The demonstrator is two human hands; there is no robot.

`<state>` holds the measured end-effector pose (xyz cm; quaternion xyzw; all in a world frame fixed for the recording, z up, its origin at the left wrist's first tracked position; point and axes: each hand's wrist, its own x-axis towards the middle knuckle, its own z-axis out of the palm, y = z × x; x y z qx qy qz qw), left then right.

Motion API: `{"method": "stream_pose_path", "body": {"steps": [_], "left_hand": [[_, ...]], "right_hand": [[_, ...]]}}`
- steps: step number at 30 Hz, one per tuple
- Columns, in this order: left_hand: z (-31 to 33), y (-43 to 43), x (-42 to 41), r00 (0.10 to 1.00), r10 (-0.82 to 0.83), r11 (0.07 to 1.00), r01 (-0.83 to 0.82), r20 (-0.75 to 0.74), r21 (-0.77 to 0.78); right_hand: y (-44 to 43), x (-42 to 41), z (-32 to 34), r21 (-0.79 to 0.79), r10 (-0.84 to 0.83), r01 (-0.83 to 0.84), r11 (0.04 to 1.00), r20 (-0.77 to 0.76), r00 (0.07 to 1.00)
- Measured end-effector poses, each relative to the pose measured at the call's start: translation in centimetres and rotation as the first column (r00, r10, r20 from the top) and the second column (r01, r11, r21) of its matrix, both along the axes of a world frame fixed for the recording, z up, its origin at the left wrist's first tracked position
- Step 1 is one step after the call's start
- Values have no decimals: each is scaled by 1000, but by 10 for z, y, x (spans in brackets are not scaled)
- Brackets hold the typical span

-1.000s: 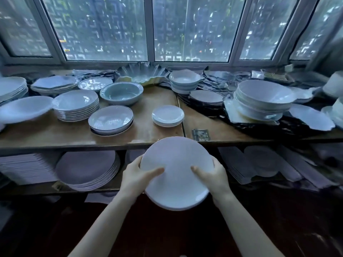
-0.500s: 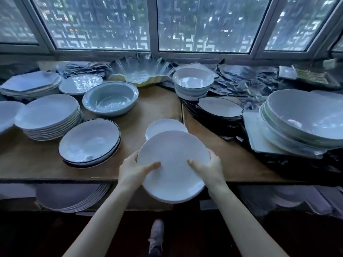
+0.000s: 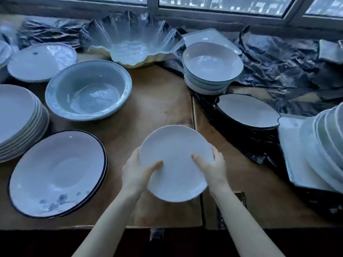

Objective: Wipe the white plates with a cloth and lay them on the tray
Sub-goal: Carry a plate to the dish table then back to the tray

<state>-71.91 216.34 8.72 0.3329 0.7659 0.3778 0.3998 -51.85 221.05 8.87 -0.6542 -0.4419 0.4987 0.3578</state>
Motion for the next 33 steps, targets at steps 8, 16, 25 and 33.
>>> {"method": "stream_pose_path", "body": {"steps": [8, 16, 25, 33], "left_hand": [[-18, 19, -7, 1000, 16, 998, -17, -6, -69], [-27, 22, 3, 999, 32, 996, -31, 13, -87], [-31, 29, 4, 995, 86, 992, -80, 53, -100], [-32, 32, 5, 997, 74, 993, -71, 25, -98]], "right_hand": [[22, -12, -12, -17, -14, 14, 1000, 6, 1000], [27, -2, -22, -52, -15, 16, 999, 10, 1000], [34, 0, -26, -61, 4, -4, 998, -7, 1000], [43, 2, -29, -55, 47, -46, 997, 4, 999]]}}
